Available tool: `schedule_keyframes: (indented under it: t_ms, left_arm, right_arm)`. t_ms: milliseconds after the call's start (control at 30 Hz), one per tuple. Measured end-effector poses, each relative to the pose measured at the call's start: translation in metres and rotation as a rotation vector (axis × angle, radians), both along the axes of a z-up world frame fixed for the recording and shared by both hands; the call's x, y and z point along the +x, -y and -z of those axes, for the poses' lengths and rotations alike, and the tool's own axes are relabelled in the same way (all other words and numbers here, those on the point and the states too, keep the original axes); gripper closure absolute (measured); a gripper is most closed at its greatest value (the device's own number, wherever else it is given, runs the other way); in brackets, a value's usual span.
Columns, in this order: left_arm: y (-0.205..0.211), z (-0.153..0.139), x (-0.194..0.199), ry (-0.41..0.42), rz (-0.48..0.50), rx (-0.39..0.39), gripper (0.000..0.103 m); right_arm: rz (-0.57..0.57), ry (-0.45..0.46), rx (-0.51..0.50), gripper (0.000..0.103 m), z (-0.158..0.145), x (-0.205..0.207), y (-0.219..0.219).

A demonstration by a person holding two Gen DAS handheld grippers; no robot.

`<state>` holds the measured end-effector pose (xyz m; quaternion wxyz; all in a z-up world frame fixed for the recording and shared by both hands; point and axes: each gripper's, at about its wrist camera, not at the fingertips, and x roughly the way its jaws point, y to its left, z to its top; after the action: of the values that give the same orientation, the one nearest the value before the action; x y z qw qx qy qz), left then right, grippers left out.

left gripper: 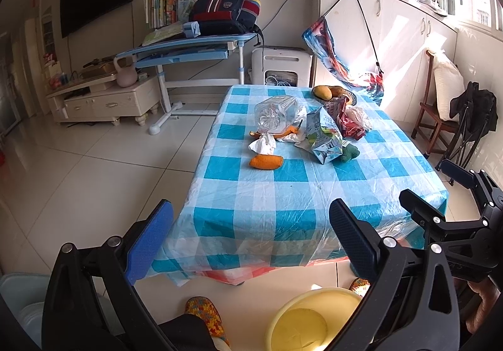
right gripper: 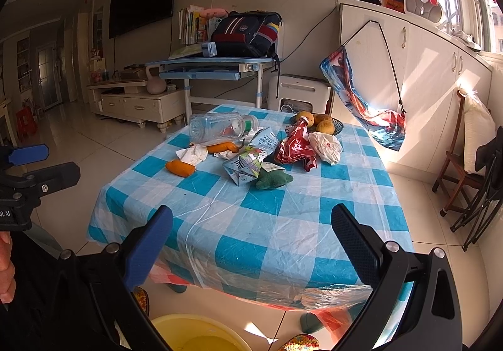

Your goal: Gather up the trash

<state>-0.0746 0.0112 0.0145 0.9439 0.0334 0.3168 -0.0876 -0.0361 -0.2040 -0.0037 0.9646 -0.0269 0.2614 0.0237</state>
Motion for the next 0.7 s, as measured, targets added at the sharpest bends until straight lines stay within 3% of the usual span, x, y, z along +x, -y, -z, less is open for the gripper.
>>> schedule_keyframes:
  t_ms: [233, 467, 700]
  left_arm:
    - [-0.01, -0.001, 0.019, -0.068, 0.0, -0.068, 0.007]
    - [0.007, -0.015, 0.064, -0.063, 0.036, 0.006, 0.007]
    - [0.025, -0.015, 0.14, -0.101, 0.05, 0.003, 0.007]
  right_arm:
    - [-0.014, -0.011, 0.039, 0.006, -0.005, 0.003, 0.008]
    - [-0.036, -0.049, 0.078, 0.006, -0.014, 0.024, 0.023]
    - [-0.042, -0.117, 0.112, 0.006, -0.015, 0.062, 0.039]
